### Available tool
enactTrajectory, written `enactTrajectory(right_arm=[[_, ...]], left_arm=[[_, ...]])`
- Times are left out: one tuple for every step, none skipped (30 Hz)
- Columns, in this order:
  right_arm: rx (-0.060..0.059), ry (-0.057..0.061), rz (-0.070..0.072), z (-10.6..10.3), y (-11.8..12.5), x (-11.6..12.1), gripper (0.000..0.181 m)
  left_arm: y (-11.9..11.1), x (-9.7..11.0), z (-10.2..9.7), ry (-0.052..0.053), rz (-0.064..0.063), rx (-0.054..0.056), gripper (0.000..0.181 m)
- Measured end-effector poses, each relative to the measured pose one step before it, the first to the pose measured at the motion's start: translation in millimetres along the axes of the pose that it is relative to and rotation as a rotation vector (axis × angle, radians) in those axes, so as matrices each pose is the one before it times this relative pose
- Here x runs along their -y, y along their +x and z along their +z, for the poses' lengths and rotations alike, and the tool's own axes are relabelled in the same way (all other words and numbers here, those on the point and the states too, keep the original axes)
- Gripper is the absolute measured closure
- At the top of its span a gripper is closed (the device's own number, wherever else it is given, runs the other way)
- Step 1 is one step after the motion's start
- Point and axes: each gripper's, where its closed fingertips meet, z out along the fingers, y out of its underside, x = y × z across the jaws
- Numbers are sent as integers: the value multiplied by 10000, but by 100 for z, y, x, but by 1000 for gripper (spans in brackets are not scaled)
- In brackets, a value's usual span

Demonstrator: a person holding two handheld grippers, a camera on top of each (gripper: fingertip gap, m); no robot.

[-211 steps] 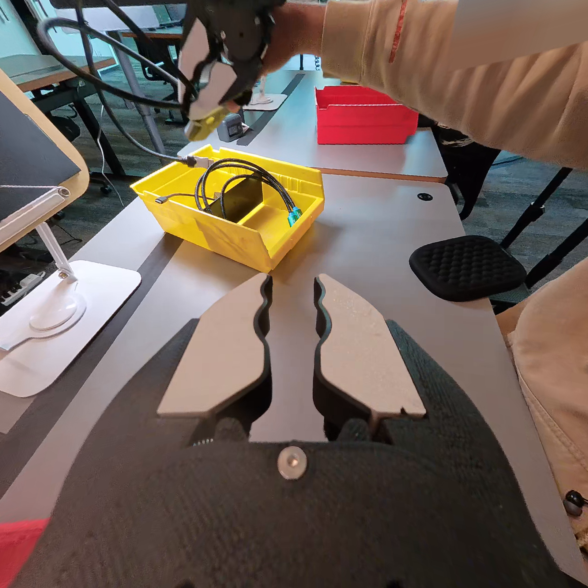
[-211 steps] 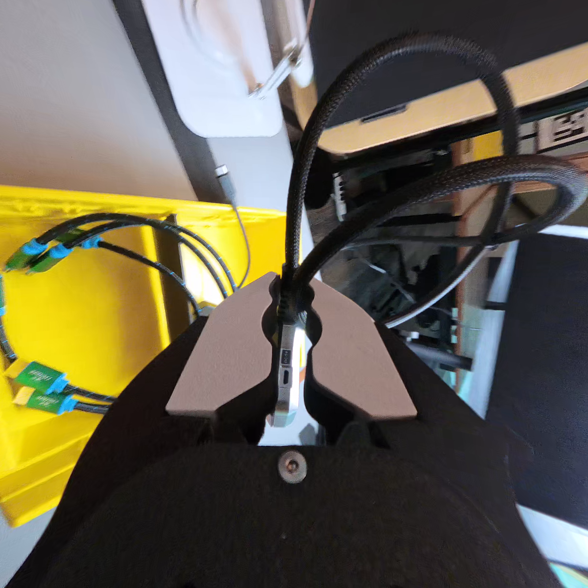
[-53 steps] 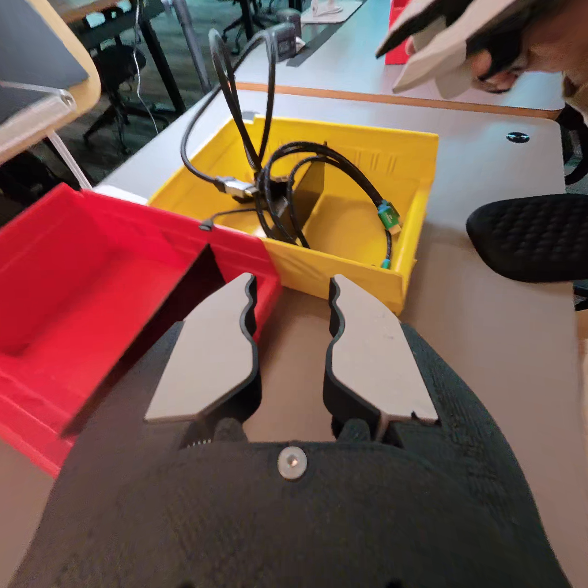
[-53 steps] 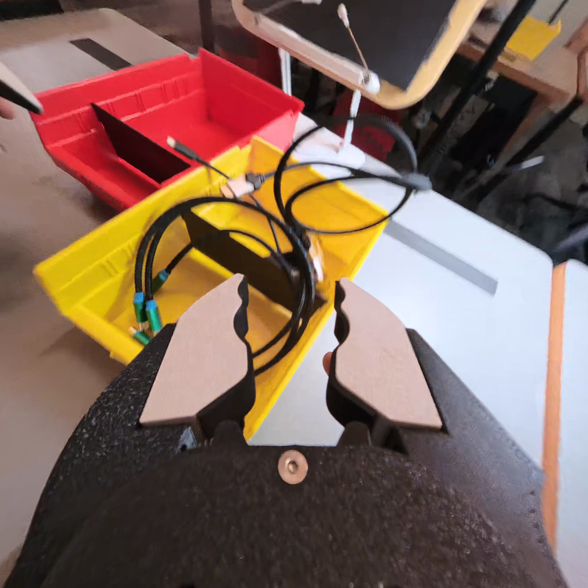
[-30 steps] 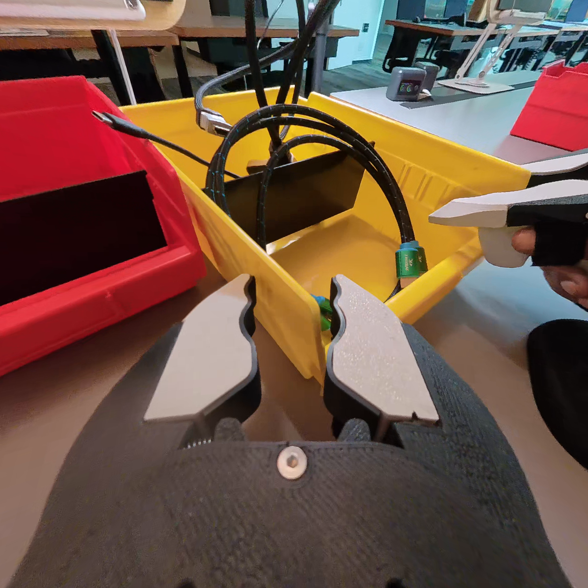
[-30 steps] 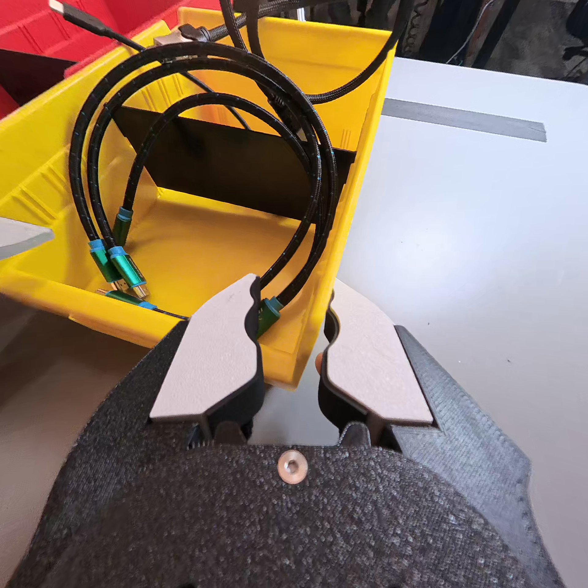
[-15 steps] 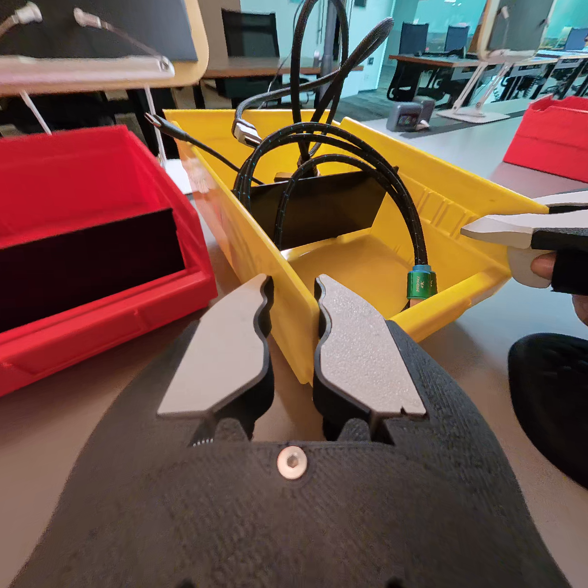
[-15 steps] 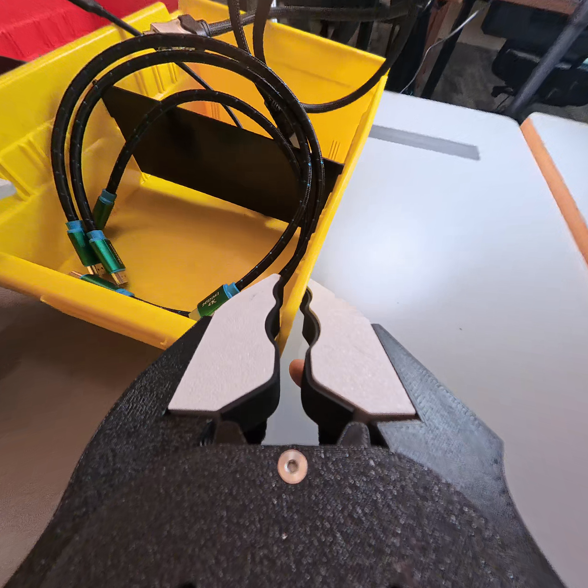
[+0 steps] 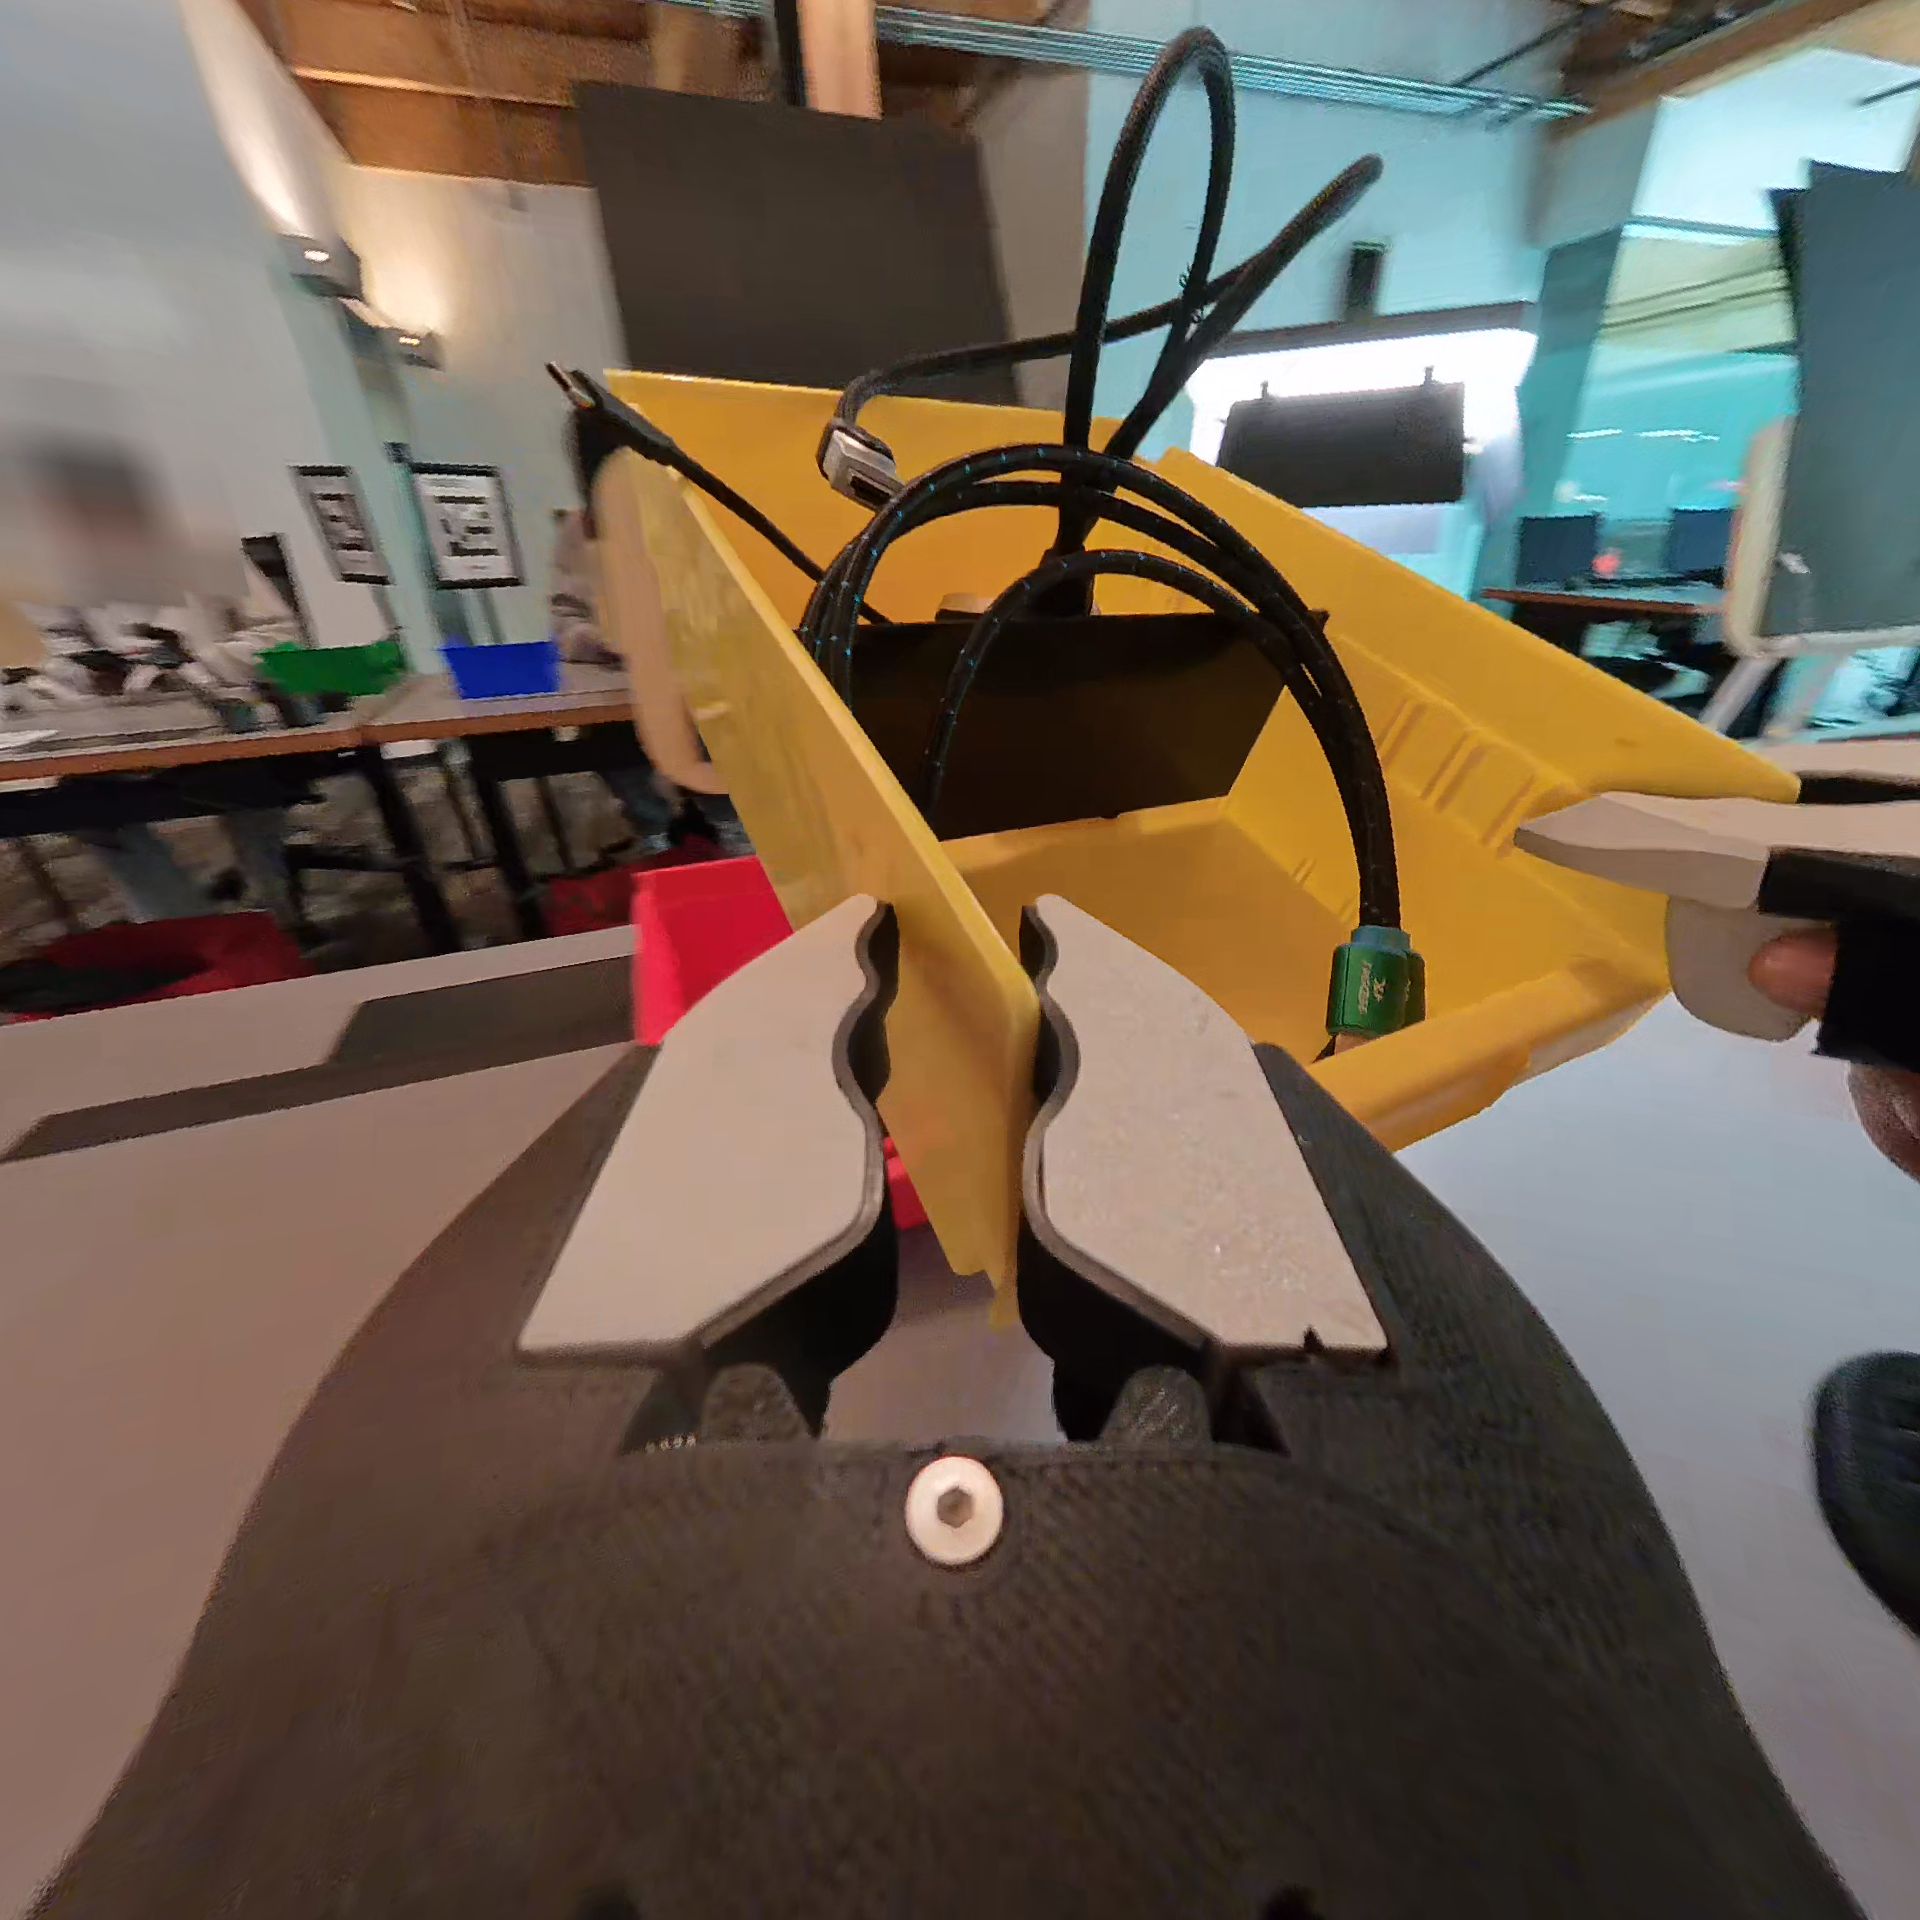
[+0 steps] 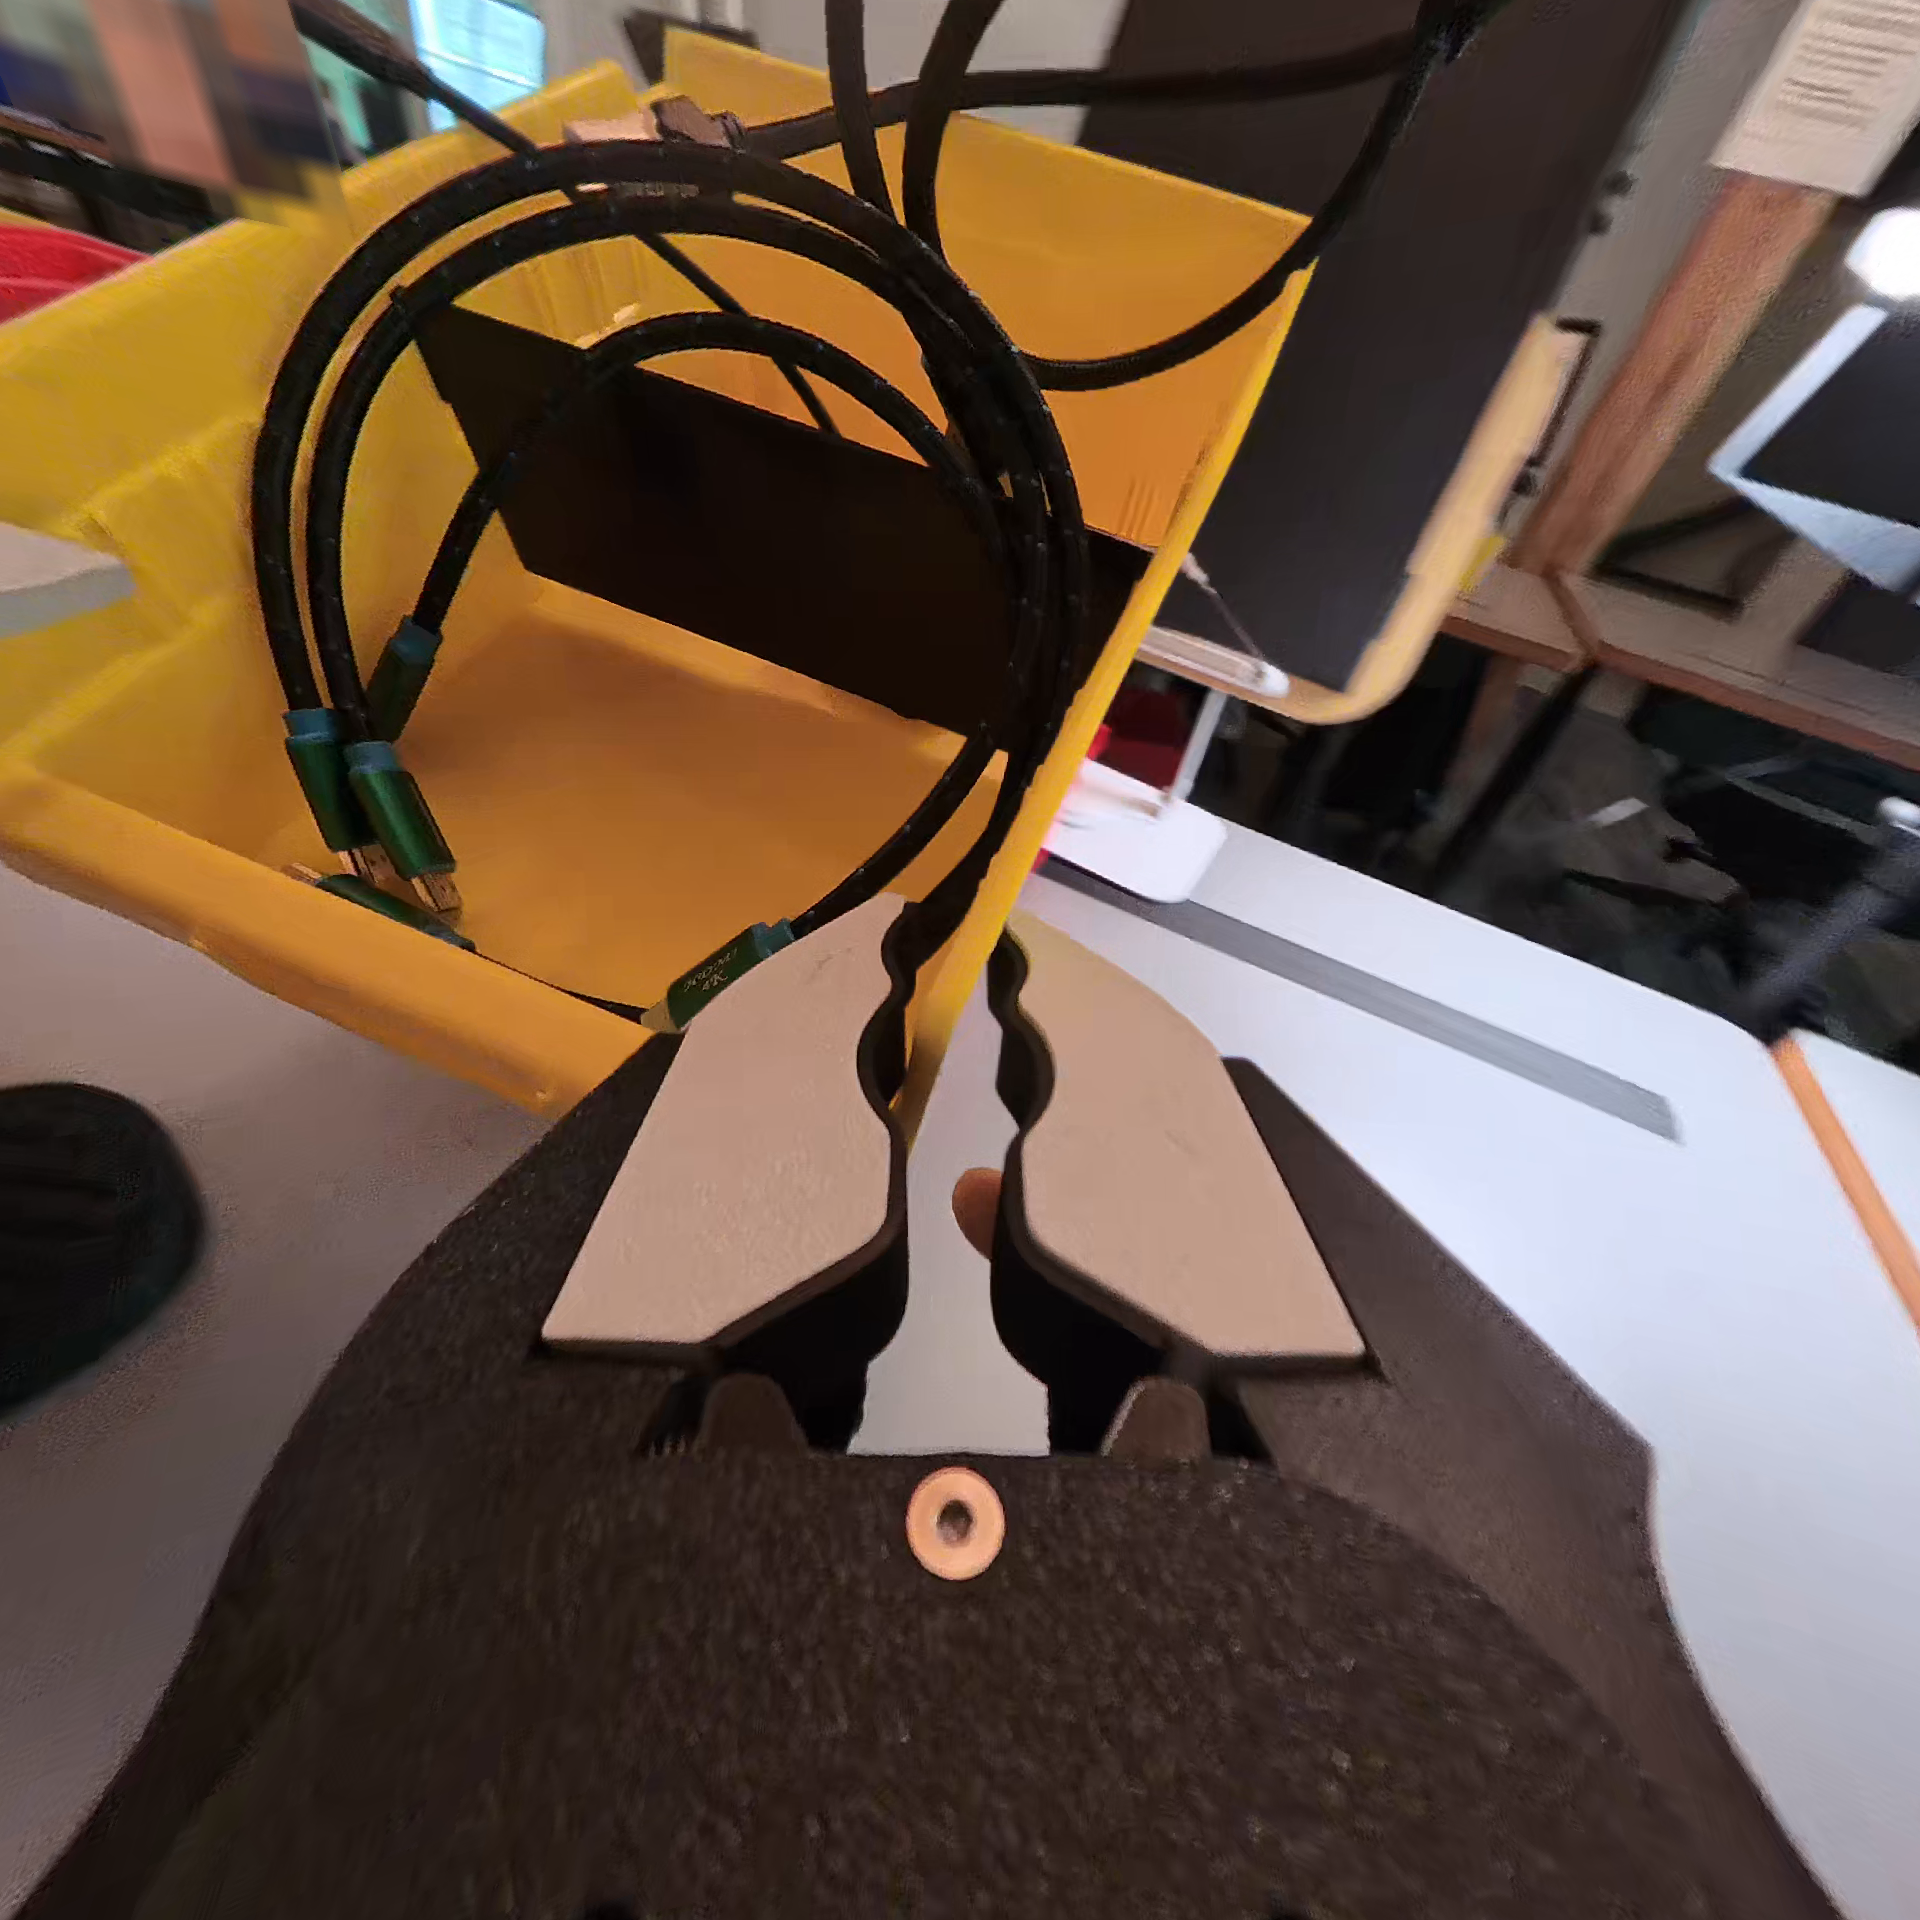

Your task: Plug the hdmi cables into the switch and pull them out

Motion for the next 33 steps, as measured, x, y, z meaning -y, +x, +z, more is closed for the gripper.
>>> enactTrajectory(right_arm=[[382,101,-30,1067,-1824,583,168],[392,61,-11,1180,-1857,443,168],[414,44,24,1254,-1877,320,167],[422,18,54,1313,-1840,218,167],[443,-19,97,1359,-1796,96,166],[455,-51,111,1401,-1723,-38,165],[469,-79,139,1391,-1654,-171,165],[482,-129,156,1372,-1592,-324,164],[449,-149,112,1350,-1501,-442,163],[405,-175,64,1296,-1379,-590,163],[350,-177,54,1251,-1208,-676,162],[290,-194,55,1178,-978,-767,162],[222,-216,19,1103,-740,-852,161],[151,-251,33,1003,-482,-923,161],[153,-250,30,894,-313,-958,160],[99,-271,21,801,-97,-1025,160],[66,-287,17,691,77,-1063,159],[40,-253,21,569,197,-987,159],[-41,-253,7,469,384,-985,159],[-121,-211,-36,329,521,-916,159],[-230,33,-212,167,682,-461,159],[-249,169,-163,-41,731,13,158],[-281,-69,-47,-84,909,-37,158],[-133,-139,-76,-76,871,-20,159],[20,-230,-101,-206,763,-84,158],[176,-180,-82,-453,542,-4,156],[277,-86,-80,-761,375,116,155],[248,21,-103,-1017,373,264,153],[35,50,-154,-1163,687,324,149],[61,19,-322,-1170,717,239,143],[56,-143,-377,-1043,777,-54,142],[-107,-330,-540,-808,1059,-414,142],[5,-459,-830,-502,883,-771,141]], left_arm=[[-1844,343,-995,21,-10,409,159],[-1900,298,-942,8,-9,421,160],[-1920,241,-864,-20,-10,421,160],[-1903,167,-789,-51,8,418,161],[-1885,78,-717,-77,30,416,161],[-1827,-8,-659,-74,29,391,161],[-1742,-89,-571,-67,6,362,162],[-1697,-211,-476,-77,-2,364,162],[-1618,-343,-363,-97,3,355,162],[-1528,-478,-205,-108,-37,320,163],[-1411,-647,-29,-135,-72,266,164],[-1239,-836,128,-183,-88,221,164],[-1020,-960,292,-195,-107,163,164],[-806,-1018,408,-158,-115,118,165],[-641,-1093,523,-174,-143,83,165],[-421,-1153,587,-209,-136,17,165],[-245,-1148,658,-195,-135,-23,165],[-117,-1174,695,-197,-159,-69,165],[36,-1203,708,-240,-164,-119,164],[64,-1176,680,-245,-74,-48,164],[160,-948,599,-173,-39,-55,164],[320,-764,549,-209,-87,-199,164],[424,-758,591,-351,-20,-297,163],[357,-828,608,-494,181,-262,162],[470,-881,572,-612,307,-342,160],[589,-762,434,-571,353,-442,156],[466,-97,102,-145,349,-338,154],[81,663,-390,307,316,-49,154],[-280,947,-647,370,376,177,154],[-318,961,-674,222,454,180,151],[137,939,-617,78,515,-57,149],[833,863,-479,-32,604,-405,147],[1325,672,-250,-181,699,-592,144]])
